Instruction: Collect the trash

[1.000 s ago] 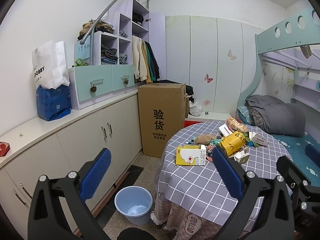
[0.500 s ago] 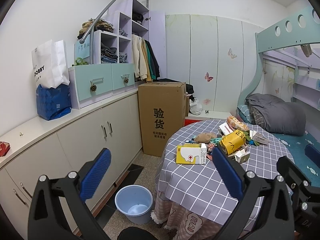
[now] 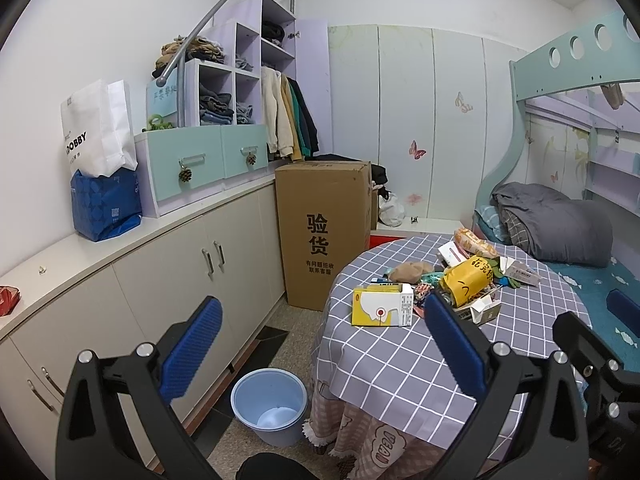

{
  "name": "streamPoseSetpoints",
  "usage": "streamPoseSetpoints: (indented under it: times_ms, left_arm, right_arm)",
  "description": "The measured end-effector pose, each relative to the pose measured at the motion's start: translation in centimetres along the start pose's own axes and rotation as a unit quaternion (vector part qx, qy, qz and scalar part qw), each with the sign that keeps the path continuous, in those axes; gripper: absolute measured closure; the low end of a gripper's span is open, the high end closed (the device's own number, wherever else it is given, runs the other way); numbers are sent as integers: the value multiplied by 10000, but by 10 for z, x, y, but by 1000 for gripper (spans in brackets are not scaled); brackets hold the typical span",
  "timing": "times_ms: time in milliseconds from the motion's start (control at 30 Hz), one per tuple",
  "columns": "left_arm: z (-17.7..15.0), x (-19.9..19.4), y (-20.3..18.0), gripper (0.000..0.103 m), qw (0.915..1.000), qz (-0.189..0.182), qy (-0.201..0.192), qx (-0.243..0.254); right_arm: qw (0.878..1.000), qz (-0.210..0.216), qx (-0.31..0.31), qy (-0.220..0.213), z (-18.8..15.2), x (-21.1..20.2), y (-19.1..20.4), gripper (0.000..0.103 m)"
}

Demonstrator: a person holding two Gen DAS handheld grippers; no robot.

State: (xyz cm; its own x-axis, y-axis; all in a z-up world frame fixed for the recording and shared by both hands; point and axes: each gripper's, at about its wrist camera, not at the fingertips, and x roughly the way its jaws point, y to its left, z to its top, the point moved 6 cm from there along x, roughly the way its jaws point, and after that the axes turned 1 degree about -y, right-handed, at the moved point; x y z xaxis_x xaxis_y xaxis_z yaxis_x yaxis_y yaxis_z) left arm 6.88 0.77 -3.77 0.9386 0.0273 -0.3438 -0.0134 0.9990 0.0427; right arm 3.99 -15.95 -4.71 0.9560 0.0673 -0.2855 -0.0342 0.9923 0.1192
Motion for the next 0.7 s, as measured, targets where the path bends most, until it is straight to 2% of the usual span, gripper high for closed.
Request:
streamPoseSetpoints:
  times_ms: [400,500,600,700]
  left_arm:
    - [-10,23,-6,4,9997,33,244,92]
    - [-15,42,-11,4,9982,-294,504,143]
    - [-24,64,-13,4,9967,-411,662,219]
    - [-35,95,-18,4,9917,-751,1000,294]
  right_arm:
    - [9999,-98,54,99,-8,15,-14,6]
    - [9996,-87,103,228,-14,28,-21,6]
    - [9984,-149,215,496,-24,50,-33,6]
    - [9964,-239,285,766,-32,72,-42,6]
